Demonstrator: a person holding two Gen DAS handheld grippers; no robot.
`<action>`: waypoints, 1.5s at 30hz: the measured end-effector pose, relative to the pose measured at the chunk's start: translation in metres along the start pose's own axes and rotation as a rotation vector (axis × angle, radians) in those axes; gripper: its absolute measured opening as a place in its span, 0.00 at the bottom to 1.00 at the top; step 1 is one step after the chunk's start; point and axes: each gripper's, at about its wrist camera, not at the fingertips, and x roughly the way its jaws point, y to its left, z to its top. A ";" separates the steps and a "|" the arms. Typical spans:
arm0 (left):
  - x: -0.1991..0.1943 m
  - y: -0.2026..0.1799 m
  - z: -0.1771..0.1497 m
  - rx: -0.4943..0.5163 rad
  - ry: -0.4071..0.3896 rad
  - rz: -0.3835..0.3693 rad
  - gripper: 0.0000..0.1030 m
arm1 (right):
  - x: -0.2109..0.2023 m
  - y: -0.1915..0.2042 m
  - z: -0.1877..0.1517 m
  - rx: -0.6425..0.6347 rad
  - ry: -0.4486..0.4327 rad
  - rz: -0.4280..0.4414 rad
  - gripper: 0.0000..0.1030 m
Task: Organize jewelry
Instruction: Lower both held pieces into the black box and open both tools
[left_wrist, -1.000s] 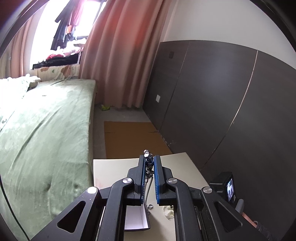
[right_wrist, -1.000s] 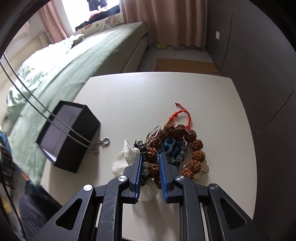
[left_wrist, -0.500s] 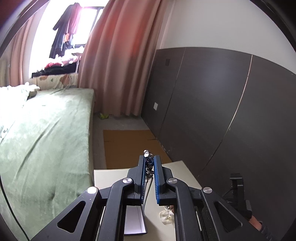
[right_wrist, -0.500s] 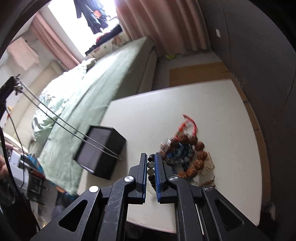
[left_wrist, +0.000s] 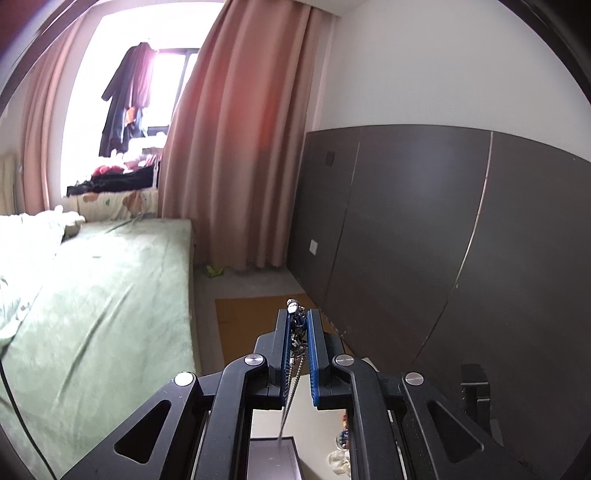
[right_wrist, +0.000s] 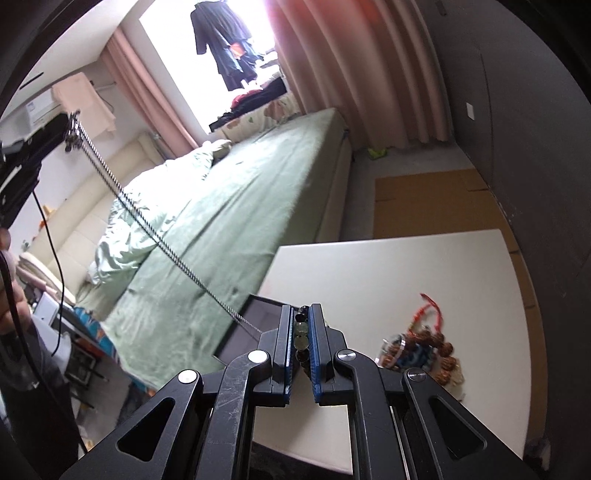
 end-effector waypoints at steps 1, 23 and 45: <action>0.001 0.000 0.002 0.008 0.000 0.003 0.08 | 0.001 0.003 0.001 -0.003 -0.001 0.004 0.09; 0.077 0.029 -0.094 -0.056 0.225 0.002 0.08 | 0.036 0.015 -0.024 0.036 0.017 0.049 0.09; 0.065 0.091 -0.152 -0.285 0.336 0.081 0.89 | 0.084 0.028 -0.018 0.091 0.054 0.136 0.09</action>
